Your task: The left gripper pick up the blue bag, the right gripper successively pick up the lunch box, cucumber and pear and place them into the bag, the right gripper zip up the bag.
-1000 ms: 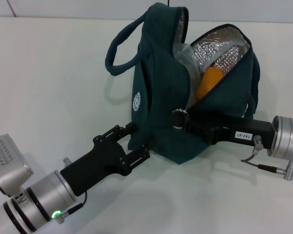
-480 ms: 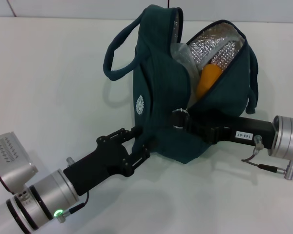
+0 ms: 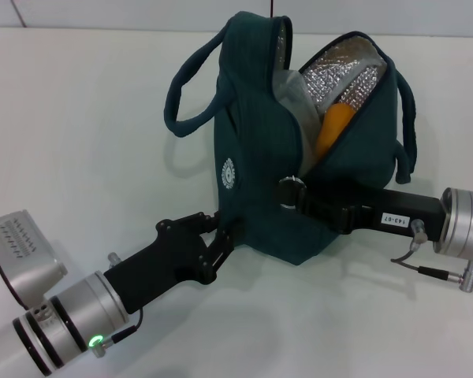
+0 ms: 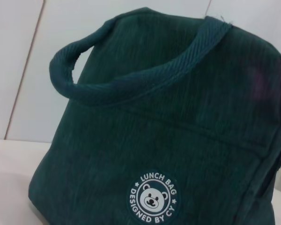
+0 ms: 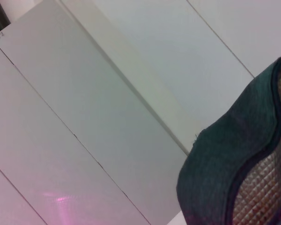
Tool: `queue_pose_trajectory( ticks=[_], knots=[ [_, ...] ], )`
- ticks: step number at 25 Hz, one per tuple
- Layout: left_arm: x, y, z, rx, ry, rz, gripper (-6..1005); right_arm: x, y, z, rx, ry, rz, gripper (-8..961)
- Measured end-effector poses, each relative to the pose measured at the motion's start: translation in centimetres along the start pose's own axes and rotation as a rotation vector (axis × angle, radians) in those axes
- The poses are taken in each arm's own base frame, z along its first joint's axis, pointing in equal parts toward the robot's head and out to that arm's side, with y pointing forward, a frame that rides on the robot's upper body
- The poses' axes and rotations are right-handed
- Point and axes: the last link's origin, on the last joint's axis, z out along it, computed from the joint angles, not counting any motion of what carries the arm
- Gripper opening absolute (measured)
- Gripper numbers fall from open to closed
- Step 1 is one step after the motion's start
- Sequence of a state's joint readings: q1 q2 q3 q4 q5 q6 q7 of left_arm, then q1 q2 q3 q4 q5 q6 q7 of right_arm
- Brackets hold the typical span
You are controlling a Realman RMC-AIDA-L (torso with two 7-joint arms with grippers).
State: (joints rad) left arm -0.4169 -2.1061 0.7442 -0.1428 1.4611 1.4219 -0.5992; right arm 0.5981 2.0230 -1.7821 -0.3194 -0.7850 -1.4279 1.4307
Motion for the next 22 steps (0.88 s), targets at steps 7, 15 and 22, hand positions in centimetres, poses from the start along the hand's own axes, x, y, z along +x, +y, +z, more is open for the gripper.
queue_pose_trajectory(
  ticks=[7, 15, 22],
  knots=[
    [-0.4, -0.1, -0.2, 0.014, -0.014, 0.012, 168, -0.4, 0.0, -0.8, -0.006, -0.013, 0.062, 14],
    [-0.9, -0.3, 0.0, 0.030, -0.055, 0.021, 115, -1.2, 0.0, -0.9, -0.008, -0.046, 0.054, 14],
    [-0.9, -0.3, 0.0, 0.030, -0.058, 0.042, 90, -1.5, 0.0, -0.2, -0.020, -0.033, 0.045, 14]
  ],
)
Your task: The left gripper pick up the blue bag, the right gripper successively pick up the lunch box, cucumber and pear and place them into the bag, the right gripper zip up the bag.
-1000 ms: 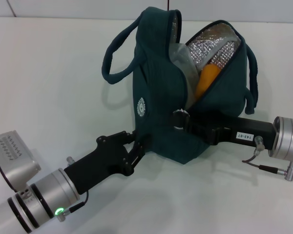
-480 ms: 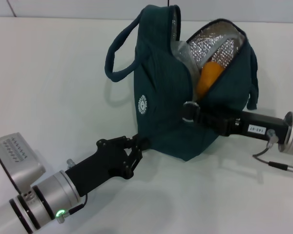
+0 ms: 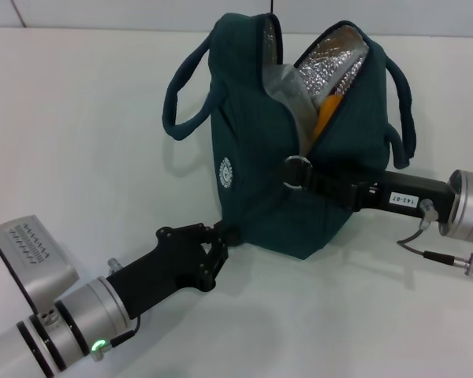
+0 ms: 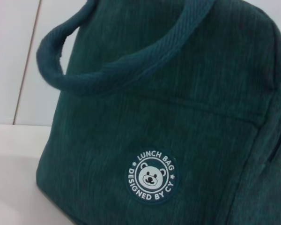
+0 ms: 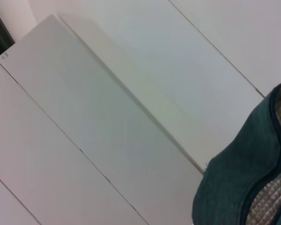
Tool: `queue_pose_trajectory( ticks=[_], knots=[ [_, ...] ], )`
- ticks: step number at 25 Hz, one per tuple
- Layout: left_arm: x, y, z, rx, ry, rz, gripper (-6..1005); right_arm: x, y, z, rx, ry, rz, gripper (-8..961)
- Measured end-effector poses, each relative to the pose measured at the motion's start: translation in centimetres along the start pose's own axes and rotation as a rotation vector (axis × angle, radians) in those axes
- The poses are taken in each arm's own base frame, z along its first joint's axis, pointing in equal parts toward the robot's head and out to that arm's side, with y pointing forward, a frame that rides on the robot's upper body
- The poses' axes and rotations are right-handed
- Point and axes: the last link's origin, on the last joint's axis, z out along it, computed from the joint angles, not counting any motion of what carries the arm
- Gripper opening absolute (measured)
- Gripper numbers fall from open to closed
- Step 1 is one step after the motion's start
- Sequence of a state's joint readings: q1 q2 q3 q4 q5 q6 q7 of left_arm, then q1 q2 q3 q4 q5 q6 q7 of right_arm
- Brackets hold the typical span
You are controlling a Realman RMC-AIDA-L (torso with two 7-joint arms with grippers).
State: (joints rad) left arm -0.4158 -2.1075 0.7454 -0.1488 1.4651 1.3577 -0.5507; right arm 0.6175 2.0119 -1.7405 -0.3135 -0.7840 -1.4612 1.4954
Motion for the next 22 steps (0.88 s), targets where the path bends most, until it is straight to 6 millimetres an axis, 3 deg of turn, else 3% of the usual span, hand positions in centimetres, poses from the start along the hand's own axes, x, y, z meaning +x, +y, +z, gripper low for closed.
queue_pose_trajectory(
  ticks=[8, 15, 22],
  knots=[
    [-0.1, 0.0, -0.1, 0.001, -0.001, 0.028, 84, -0.8, -0.2, -0.2, 0.013, -0.048, -0.001, 14],
    [0.4, -0.5, 0.0, 0.038, 0.029, 0.012, 83, 0.3, -0.2, 0.0, 0.010, 0.032, 0.037, 14],
    [0.8, -1.1, 0.0, 0.078, 0.059, -0.024, 75, 0.9, 0.2, -1.2, -0.014, 0.088, 0.112, 15]
  ],
)
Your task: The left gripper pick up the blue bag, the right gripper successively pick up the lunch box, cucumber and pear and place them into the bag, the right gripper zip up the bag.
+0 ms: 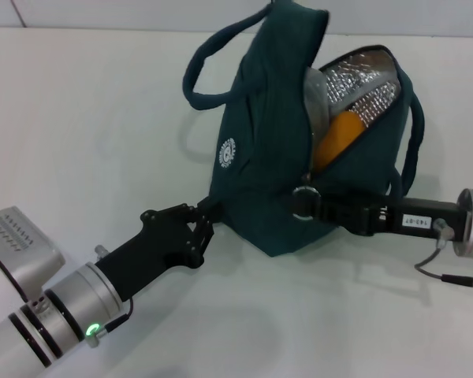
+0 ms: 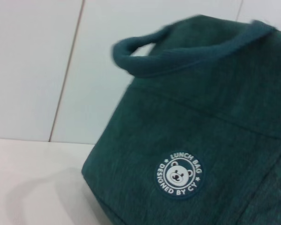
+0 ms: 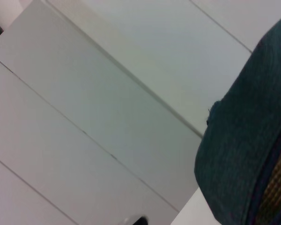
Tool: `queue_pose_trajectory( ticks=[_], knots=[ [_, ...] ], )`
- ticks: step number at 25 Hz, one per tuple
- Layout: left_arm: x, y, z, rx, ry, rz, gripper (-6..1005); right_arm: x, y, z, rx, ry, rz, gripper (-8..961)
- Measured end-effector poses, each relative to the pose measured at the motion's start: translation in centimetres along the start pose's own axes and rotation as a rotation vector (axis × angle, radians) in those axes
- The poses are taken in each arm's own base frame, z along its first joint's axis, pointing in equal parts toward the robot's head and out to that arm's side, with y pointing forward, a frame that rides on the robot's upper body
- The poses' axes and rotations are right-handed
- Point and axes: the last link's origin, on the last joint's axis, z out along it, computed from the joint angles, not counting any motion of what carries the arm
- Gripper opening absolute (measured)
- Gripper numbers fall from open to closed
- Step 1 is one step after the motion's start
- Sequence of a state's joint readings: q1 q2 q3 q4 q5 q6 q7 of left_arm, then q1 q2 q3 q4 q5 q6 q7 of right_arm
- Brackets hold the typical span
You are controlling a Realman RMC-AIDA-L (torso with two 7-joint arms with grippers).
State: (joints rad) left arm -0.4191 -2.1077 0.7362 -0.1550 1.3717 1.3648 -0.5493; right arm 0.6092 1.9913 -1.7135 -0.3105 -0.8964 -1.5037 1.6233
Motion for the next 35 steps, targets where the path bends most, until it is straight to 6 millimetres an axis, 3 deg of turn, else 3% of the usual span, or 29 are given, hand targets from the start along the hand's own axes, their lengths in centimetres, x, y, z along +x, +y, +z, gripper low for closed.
queue_pose_trajectory(
  ticks=[11, 24, 35],
  knots=[
    [0.5, 0.1, 0.7, -0.024, 0.004, -0.014, 71, 0.7, -0.8, -0.7, 0.062, -0.006, 0.048, 15],
    [0.5, -0.1, 0.6, -0.021, 0.005, -0.024, 70, 0.4, -1.2, -1.1, 0.086, 0.001, 0.055, 134],
    [0.7, -0.4, 0.6, -0.016, 0.009, -0.034, 70, 0.5, -1.5, -1.4, 0.110, -0.002, 0.055, 107]
  ],
)
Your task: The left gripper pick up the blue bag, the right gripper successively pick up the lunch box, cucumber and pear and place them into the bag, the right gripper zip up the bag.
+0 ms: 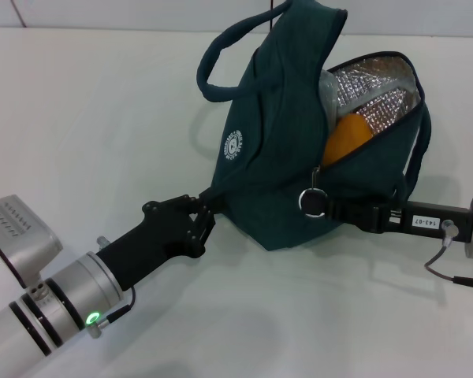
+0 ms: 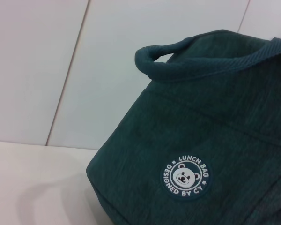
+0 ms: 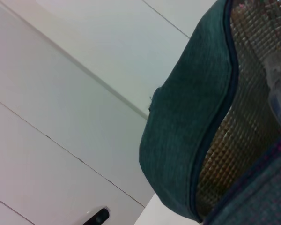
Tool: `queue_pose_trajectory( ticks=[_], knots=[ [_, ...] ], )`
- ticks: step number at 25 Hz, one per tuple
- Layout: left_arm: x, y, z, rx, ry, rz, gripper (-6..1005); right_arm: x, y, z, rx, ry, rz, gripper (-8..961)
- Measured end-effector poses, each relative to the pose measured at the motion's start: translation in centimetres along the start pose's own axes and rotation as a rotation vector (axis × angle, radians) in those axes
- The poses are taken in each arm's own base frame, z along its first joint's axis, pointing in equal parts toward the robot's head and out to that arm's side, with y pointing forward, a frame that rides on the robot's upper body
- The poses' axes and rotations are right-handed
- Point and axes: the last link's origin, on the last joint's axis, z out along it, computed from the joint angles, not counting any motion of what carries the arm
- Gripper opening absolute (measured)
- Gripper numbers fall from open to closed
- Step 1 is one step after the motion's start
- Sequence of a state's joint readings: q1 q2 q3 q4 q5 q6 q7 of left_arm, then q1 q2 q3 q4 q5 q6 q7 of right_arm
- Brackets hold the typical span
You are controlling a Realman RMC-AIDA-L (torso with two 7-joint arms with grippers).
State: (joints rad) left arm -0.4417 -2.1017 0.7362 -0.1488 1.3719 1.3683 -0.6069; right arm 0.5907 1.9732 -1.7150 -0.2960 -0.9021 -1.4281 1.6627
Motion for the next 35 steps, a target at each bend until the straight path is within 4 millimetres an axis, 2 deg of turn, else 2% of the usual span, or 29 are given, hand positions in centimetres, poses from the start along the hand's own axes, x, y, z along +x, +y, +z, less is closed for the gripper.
queue_pose_trajectory(
  ticks=[19, 28, 35],
  knots=[
    [-0.1, 0.0, -0.2, 0.005, -0.001, -0.004, 75, 0.2, -0.4, -0.5, 0.030, -0.018, -0.005, 10],
    [-0.2, 0.0, -0.2, 0.007, -0.002, -0.005, 77, -0.1, 0.5, -2.2, -0.022, -0.121, -0.047, 10],
    [-0.2, 0.0, -0.2, 0.003, -0.003, -0.004, 79, -0.3, 0.8, -2.0, -0.043, -0.126, -0.082, 10]
  ],
)
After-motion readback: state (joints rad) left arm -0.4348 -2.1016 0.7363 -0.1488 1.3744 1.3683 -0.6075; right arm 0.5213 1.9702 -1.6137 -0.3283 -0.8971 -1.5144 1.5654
